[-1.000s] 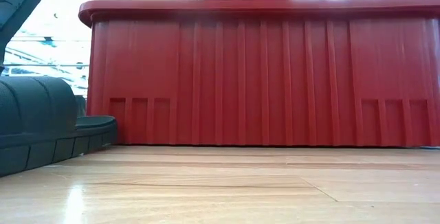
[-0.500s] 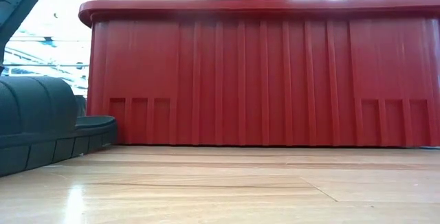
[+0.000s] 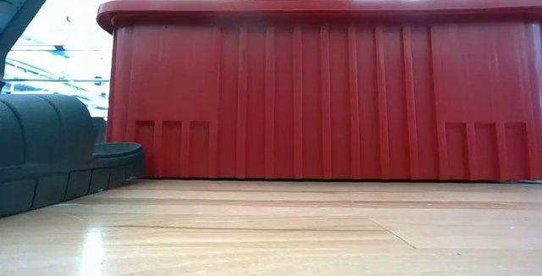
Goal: Pick and place slides into bin
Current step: Put the black slipper into the red organizer bin
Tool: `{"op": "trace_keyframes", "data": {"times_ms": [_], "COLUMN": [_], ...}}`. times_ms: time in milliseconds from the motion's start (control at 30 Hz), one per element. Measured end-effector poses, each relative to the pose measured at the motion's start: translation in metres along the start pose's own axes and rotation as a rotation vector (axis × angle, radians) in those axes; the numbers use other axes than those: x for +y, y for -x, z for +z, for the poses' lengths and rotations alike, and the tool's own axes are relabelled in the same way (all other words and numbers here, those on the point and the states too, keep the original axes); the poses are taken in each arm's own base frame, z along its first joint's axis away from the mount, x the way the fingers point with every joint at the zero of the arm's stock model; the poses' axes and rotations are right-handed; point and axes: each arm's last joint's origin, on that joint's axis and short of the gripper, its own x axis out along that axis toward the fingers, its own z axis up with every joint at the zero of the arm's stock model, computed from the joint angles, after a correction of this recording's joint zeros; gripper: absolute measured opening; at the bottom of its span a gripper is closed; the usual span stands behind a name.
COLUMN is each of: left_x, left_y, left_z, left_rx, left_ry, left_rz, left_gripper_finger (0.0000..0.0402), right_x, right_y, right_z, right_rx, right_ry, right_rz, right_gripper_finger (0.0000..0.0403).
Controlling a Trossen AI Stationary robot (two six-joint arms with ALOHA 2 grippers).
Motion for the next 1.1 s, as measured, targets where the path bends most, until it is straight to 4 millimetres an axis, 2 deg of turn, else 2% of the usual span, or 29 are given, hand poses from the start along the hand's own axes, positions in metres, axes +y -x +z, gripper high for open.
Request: {"op": "trace_keyframes", "data": {"times_ms": [233, 433, 633, 733, 833, 1000, 1100], "left_x": [0.000, 0.000, 0.001, 0.001, 0.002, -0.006, -0.009], "left_y": [0.002, 0.001, 0.000, 0.007, 0.012, 0.046, 0.067], "left_z": [0.001, 0.000, 0.000, 0.001, -0.002, 0.014, 0.022], "left_rx": [0.003, 0.007, 0.025, 0.045, 0.081, 0.018, -0.006], "left_ry": [0.010, 0.021, 0.075, 0.161, 0.185, 0.119, 0.072], "left_rz": [0.013, 0.006, 0.062, 0.144, 0.140, 0.128, 0.150], "left_gripper_finger": [0.0000, 0.0000, 0.0005, 0.0026, 0.0057, 0.0117, 0.0152], "right_x": [0.000, 0.000, 0.000, 0.000, 0.000, -0.001, -0.003], "right_y": [-0.009, -0.010, -0.008, -0.003, 0.003, 0.011, 0.013], "right_z": [0.000, 0.000, 0.000, 0.001, 0.000, 0.006, 0.002], "right_rx": [-0.088, -0.082, -0.067, -0.030, 0.027, 0.037, 0.085], "right_ry": [0.023, 0.005, -0.039, -0.046, -0.040, -0.045, -0.044], "right_rz": [0.003, 0.006, 0.003, -0.029, -0.076, -0.105, -0.166], "right_gripper_finger": [0.0142, 0.0018, 0.0005, 0.0004, 0.0003, 0.0002, 0.0001]}}
